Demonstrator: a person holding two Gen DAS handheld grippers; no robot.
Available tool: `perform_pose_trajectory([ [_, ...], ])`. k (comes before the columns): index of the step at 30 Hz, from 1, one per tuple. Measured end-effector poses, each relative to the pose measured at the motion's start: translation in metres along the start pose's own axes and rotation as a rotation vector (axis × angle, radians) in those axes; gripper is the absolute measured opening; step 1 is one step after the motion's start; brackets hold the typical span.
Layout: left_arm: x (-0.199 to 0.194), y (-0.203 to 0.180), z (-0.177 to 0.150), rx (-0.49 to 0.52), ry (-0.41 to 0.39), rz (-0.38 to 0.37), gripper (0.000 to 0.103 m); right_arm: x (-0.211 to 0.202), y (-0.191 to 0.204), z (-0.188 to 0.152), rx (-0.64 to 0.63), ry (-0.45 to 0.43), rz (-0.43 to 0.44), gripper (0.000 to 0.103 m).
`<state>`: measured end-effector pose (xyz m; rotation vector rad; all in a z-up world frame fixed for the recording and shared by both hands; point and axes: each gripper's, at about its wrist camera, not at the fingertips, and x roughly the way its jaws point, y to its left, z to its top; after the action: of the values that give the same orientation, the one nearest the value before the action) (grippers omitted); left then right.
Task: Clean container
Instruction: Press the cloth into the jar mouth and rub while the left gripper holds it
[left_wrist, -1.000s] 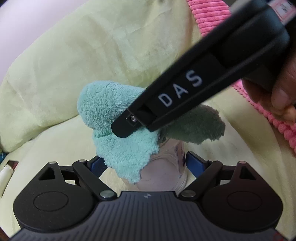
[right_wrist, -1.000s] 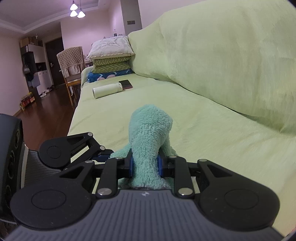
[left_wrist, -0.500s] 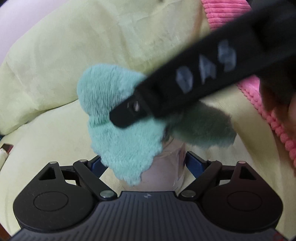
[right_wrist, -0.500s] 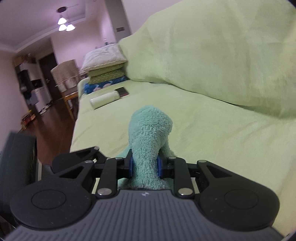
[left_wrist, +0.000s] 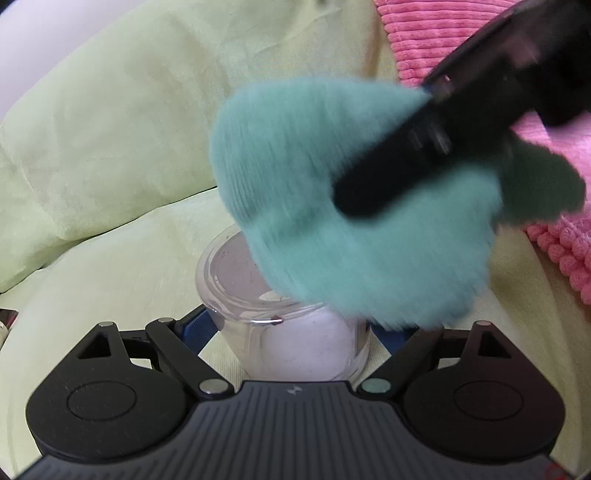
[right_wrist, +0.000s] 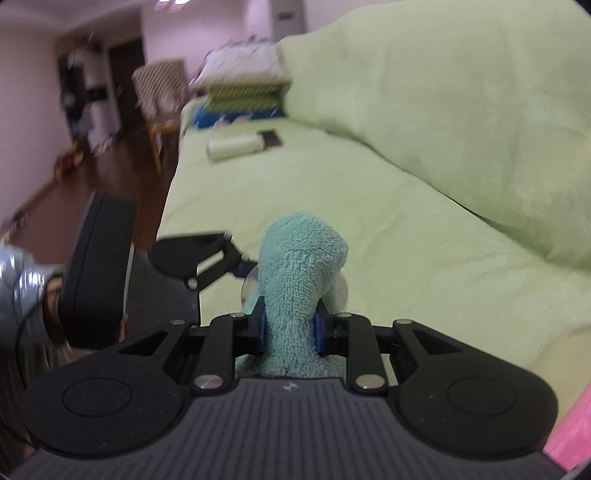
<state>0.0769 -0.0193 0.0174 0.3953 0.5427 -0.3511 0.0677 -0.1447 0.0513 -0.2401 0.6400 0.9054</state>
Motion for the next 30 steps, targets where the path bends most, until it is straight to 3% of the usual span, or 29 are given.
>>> perform_pose_trajectory([
  [6, 0.002, 0.006, 0.001, -0.014, 0.006, -0.014, 0.088, 0.007, 0.014, 0.005, -0.212, 0.125, 0.025, 0.021],
  [10, 0.002, 0.014, 0.001, -0.019, 0.008, -0.020, 0.088, 0.009, 0.016, 0.010, -0.261, 0.160, 0.049, 0.021],
  [16, 0.005, 0.022, -0.001, -0.023, 0.013, -0.022, 0.088, 0.016, 0.011, 0.016, -0.260, 0.157, 0.105, 0.022],
  [30, -0.003, 0.020, -0.006, -0.054, 0.029, -0.035, 0.088, 0.036, 0.020, 0.023, -0.333, 0.101, 0.080, 0.022],
])
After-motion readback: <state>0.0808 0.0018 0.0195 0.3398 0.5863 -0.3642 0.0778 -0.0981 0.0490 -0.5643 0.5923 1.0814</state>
